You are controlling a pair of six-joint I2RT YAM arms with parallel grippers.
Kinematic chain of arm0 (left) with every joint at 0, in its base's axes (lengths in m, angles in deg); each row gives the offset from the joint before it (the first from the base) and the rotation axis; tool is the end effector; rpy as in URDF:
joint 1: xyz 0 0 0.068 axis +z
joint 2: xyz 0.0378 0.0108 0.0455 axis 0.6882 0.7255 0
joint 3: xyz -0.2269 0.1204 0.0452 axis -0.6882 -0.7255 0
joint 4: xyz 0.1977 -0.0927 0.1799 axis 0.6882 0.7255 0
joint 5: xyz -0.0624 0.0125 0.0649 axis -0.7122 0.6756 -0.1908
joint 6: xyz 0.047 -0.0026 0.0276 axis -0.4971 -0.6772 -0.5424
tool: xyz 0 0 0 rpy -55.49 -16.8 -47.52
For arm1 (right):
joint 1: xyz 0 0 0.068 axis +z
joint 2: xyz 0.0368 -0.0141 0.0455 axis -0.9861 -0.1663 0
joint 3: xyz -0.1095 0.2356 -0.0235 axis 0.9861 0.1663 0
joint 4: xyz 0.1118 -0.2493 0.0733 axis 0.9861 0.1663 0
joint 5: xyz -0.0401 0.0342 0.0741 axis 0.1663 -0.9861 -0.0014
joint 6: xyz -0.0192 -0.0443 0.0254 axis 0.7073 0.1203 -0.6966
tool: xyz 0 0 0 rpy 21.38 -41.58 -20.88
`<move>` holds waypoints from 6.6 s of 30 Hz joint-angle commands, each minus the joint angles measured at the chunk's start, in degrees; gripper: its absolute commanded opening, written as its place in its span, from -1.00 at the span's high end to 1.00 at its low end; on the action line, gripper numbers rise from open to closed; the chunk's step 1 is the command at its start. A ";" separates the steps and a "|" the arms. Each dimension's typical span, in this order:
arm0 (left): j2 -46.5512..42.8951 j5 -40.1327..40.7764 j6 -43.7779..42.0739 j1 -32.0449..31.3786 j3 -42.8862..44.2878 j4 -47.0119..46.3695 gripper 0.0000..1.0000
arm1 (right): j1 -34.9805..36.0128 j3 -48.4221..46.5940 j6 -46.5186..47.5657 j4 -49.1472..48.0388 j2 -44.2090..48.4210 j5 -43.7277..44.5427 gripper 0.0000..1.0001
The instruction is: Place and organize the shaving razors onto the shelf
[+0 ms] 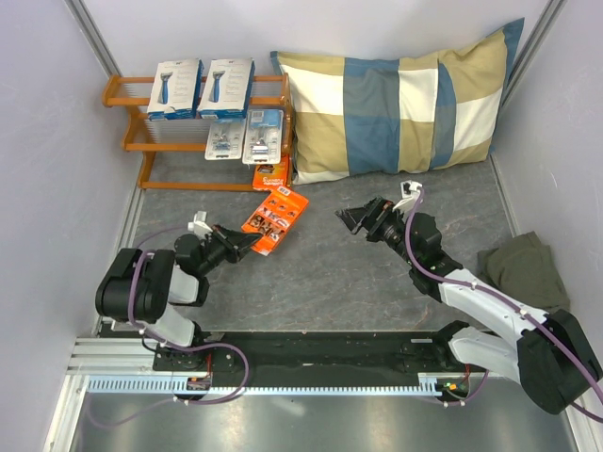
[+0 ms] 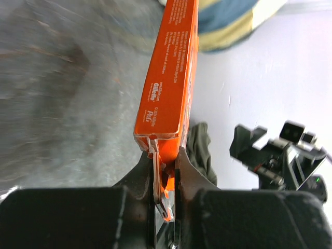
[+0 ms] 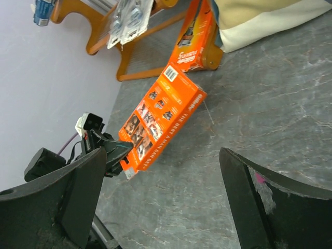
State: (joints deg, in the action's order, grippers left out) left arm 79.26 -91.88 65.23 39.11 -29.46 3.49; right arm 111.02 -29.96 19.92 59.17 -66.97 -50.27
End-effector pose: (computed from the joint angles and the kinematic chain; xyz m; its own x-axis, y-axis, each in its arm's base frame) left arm 0.2217 -0.0383 0.0909 -0.6582 -0.7279 -0.1921 0.0074 0.2489 -0.9685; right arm 0.2271 0.1376 0.2222 -0.4882 0.5702 -0.6607 -0.3151 0.5909 0.7427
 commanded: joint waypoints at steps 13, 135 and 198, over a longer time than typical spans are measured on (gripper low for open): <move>9.45 -6.41 6.96 16.77 -5.54 -25.93 0.96 | -0.44 -1.01 3.12 2.83 0.43 1.70 -0.96; 30.90 10.63 -9.64 9.48 43.15 24.95 0.15 | -2.99 0.48 4.88 3.53 0.61 -2.61 -0.96; -16.46 14.05 -33.90 -1.50 34.35 50.95 -1.00 | -2.99 0.22 4.17 3.62 0.78 -4.45 -0.96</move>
State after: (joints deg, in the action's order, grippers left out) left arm 69.03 -80.38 37.58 40.03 1.65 48.08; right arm 108.26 -29.50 24.08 64.00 -67.30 -54.01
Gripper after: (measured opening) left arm 0.995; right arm 0.982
